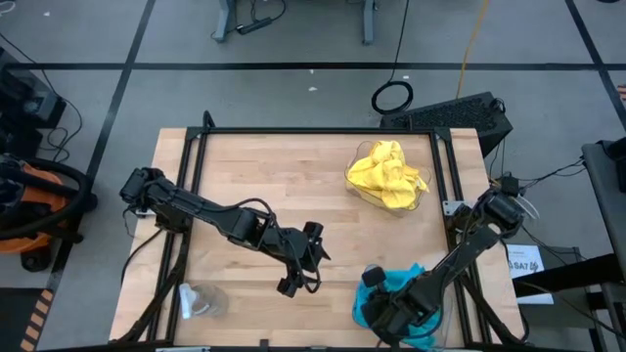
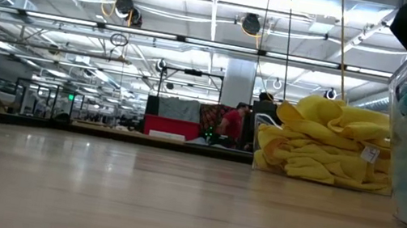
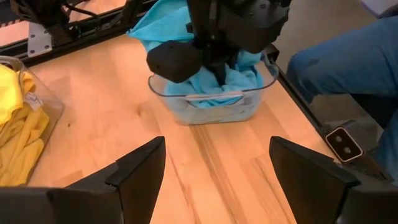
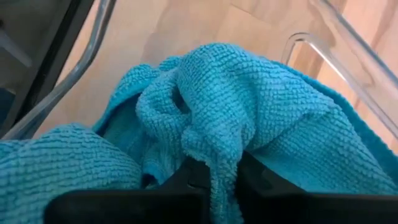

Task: Sort microfiber towel by color & place in baskets
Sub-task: Put the blue microfiber cloth into the bottom transparent bin

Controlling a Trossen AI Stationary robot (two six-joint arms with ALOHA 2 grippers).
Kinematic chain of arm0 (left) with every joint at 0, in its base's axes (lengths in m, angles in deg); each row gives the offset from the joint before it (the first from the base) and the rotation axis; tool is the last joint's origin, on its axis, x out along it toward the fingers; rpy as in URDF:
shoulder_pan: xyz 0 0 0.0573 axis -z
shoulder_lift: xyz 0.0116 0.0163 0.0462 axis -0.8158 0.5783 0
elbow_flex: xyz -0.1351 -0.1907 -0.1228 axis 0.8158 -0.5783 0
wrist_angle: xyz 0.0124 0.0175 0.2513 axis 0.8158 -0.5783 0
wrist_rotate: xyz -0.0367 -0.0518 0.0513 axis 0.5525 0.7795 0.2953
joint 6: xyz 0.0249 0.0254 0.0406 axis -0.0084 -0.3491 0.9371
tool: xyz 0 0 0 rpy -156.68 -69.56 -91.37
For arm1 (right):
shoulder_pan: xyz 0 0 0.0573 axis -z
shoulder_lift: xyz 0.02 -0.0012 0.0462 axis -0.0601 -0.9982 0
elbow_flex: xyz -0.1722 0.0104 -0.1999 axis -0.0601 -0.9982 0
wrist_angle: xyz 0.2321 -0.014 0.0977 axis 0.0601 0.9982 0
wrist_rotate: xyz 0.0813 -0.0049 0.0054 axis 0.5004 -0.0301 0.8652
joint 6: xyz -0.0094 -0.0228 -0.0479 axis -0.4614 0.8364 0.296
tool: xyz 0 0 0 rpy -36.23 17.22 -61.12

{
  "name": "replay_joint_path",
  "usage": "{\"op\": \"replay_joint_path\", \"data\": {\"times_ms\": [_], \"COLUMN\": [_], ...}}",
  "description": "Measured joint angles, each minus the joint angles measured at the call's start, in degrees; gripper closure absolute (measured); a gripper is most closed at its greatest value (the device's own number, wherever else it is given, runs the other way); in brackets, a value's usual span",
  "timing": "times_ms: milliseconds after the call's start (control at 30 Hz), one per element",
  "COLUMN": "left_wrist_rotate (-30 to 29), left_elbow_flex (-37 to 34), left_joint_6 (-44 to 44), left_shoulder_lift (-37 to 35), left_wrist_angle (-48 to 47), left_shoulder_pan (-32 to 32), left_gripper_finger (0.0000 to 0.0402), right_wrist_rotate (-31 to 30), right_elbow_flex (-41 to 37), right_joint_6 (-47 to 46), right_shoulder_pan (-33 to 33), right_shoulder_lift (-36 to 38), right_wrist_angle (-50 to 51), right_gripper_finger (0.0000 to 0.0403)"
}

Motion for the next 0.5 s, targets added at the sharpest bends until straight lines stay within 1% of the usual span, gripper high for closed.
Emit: {"op": "replay_joint_path", "data": {"times_ms": [100, 233, 400, 500], "left_wrist_rotate": [-0.4, -0.9, -1.1, -1.3], "left_elbow_flex": [0.0, 0.0, 0.0, 0.0], "left_joint_6": [-0.1, -0.3, -1.4, -1.5], "left_shoulder_lift": [0.0, 0.0, 0.0, 0.0], "left_wrist_angle": [-0.5, -1.5, -2.2, -3.3], "left_shoulder_pan": [0.0, 0.0, 0.0, 0.0], "left_gripper_finger": [0.0109, 0.0109, 0.0109, 0.0109], "right_wrist_rotate": [0.7, 1.4, 2.1, 2.0], "right_elbow_flex": [0.0, -0.3, -0.4, -0.4], "right_joint_6": [-0.5, -2.2, -3.9, -4.3], "right_shoulder_pan": [0.2, 0.1, -0.1, -0.7], "right_shoulder_lift": [0.8, 3.0, 8.1, 11.6], "right_wrist_angle": [0.0, 0.3, 0.7, 0.6], "right_gripper_finger": [0.0362, 0.031, 0.0242, 0.0212]}}
